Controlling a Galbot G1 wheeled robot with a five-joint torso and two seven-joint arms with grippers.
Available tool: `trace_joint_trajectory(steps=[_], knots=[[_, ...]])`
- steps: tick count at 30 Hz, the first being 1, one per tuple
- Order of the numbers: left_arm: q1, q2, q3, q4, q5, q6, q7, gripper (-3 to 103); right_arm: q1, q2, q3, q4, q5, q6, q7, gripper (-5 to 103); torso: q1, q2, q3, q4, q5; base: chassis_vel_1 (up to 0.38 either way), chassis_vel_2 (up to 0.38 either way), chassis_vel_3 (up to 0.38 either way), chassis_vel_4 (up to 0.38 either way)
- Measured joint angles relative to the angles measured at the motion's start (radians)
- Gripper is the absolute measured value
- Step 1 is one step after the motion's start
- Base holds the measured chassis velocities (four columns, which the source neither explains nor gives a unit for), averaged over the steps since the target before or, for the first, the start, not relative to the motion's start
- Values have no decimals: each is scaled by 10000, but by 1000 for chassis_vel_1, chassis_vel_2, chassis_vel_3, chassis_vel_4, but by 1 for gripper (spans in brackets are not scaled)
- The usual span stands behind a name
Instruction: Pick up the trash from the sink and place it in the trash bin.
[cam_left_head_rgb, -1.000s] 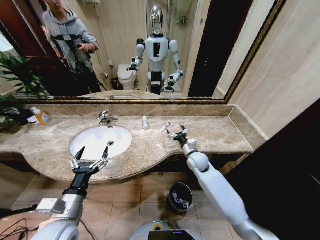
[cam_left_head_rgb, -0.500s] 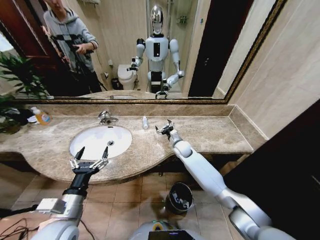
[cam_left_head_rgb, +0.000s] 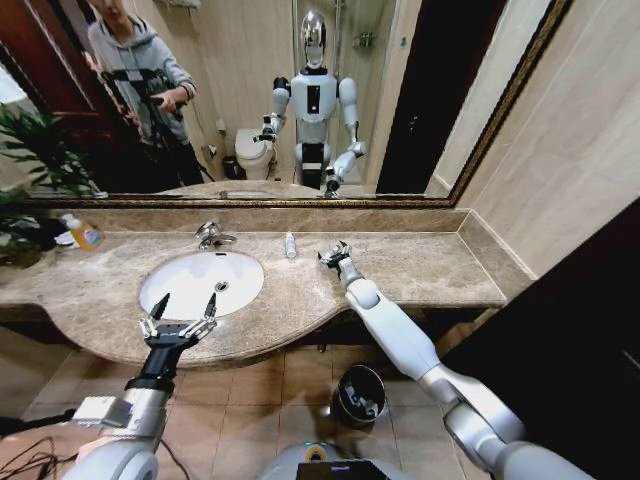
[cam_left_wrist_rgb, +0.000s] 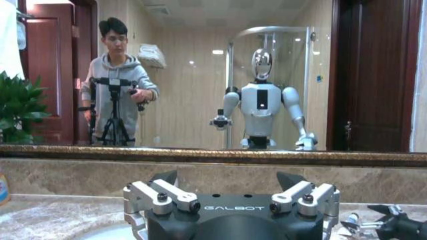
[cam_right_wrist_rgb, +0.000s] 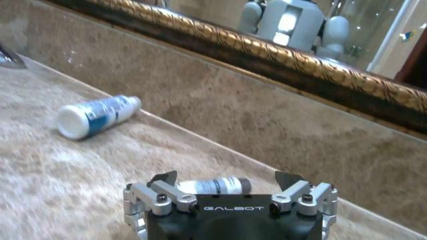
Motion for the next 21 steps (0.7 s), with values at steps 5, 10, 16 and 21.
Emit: trace_joint_trajectory(steps=[5,10,16,21], knots=[[0,0,0,0,0,0,0,100,-117,-48,110,19,-35,52,-16,98,-1,1,-1,0,1,0,0,0,0],[0,0,0,0,0,0,0,100,-146,3,21,100,40,44,-16,96,0,1,0,1,0,0,0,0,0],[0,0,0,0,0,0,0,100,-146,50,-71,82,52,31,-108,84,0,1,0,1,0,0,0,0,0],[0,0,0,0,0,0,0,100,-142,61,-110,57,134,-28,-238,63,0,1,-1,1,0,0,0,0,0]])
